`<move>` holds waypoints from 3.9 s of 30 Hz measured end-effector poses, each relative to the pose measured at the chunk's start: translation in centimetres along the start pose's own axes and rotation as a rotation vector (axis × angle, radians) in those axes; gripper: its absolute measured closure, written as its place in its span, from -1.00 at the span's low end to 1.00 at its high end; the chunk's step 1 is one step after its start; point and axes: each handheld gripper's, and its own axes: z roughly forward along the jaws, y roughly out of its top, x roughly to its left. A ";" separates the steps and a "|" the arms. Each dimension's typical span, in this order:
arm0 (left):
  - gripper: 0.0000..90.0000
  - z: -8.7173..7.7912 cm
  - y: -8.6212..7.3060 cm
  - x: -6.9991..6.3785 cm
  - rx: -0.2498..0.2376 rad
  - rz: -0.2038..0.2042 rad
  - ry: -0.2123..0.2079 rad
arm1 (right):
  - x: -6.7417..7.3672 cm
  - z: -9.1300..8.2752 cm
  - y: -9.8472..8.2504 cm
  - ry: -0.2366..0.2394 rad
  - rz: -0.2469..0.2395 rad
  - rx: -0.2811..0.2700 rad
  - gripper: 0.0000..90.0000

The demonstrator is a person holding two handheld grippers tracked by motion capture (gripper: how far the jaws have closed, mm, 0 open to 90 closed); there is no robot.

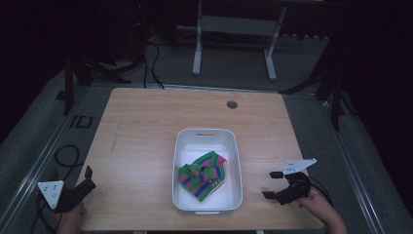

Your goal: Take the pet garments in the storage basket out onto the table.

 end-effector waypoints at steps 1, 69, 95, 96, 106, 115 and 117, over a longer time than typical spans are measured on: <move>-0.96 0.0 0.0 0.0 -0.001 0.000 0.001 | 0.2 0.0 0.4 0.007 -0.006 0.002 -0.71; -0.96 0.2 0.1 0.3 0.018 -0.016 -0.036 | 9.1 18.4 17.6 0.068 -0.322 0.424 -0.71; -0.96 0.2 0.1 0.2 0.019 -0.016 -0.033 | 9.0 13.5 19.1 -0.039 -0.382 0.316 0.48; -0.96 0.2 0.1 0.2 0.019 -0.016 -0.032 | 9.0 13.0 19.4 -0.040 -0.388 0.304 0.48; -0.96 0.2 0.1 0.2 0.019 -0.018 -0.032 | 9.8 8.8 21.8 -0.073 -0.421 0.194 0.48; -0.96 0.2 0.1 0.3 0.020 -0.017 -0.031 | 10.0 5.4 24.2 -0.093 -0.439 0.106 0.48; -0.96 0.2 0.1 0.3 0.020 -0.018 -0.031 | 9.9 5.1 24.3 -0.096 -0.438 0.101 0.48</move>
